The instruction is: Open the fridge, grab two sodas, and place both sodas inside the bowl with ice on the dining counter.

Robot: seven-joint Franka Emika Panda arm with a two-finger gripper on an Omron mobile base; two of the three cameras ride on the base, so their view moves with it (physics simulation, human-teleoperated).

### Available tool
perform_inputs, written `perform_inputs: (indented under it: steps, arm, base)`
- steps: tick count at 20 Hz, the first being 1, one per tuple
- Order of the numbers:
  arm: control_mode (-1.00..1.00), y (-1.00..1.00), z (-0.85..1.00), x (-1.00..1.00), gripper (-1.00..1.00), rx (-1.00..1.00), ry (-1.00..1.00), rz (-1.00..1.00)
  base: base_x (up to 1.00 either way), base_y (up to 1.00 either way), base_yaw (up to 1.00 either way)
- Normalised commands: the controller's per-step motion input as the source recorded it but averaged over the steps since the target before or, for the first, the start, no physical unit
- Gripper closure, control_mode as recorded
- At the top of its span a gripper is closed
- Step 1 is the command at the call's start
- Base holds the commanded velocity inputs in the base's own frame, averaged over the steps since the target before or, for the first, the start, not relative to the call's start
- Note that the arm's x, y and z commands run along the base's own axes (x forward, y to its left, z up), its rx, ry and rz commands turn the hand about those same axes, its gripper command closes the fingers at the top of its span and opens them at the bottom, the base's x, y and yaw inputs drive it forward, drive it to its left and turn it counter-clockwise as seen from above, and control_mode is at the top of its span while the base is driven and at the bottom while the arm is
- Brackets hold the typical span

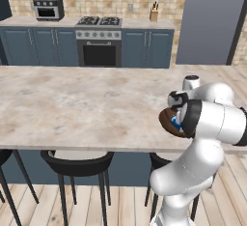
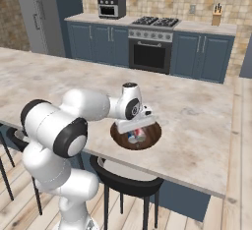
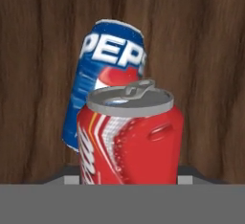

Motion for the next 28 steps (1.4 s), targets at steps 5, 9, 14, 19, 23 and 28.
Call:
perform_inputs:
  steps: [5, 9, 14, 19, 23, 28]
  arm:
    - [-1.00, -0.01, -0.22, 0.16, 1.00, 0.01, 0.00, 0.06]
    - [-1.00, -0.02, -0.21, 0.16, 1.00, 0.00, 0.00, 0.06]
    - [-1.00, -0.04, -0.25, 0.09, -1.00, 0.00, 0.00, 0.06]
    - [-1.00, -0.01, -0.22, 0.01, -1.00, 0.00, 0.00, 0.05]
    - [-1.00, -0.01, -0.07, 0.00, -1.00, 0.01, 0.00, 0.03]
    - [-1.00, 0.00, 0.01, -0.14, -1.00, 0.00, 0.00, 0.00]
  base:
    - [0.00, 0.00, 0.00]
    - [0.00, 0.00, 0.00]
    - [0.00, 0.00, 0.00]
    - [0.00, 0.00, 0.00]
    - [0.00, 0.00, 0.00]
    - [0.00, 0.00, 0.00]
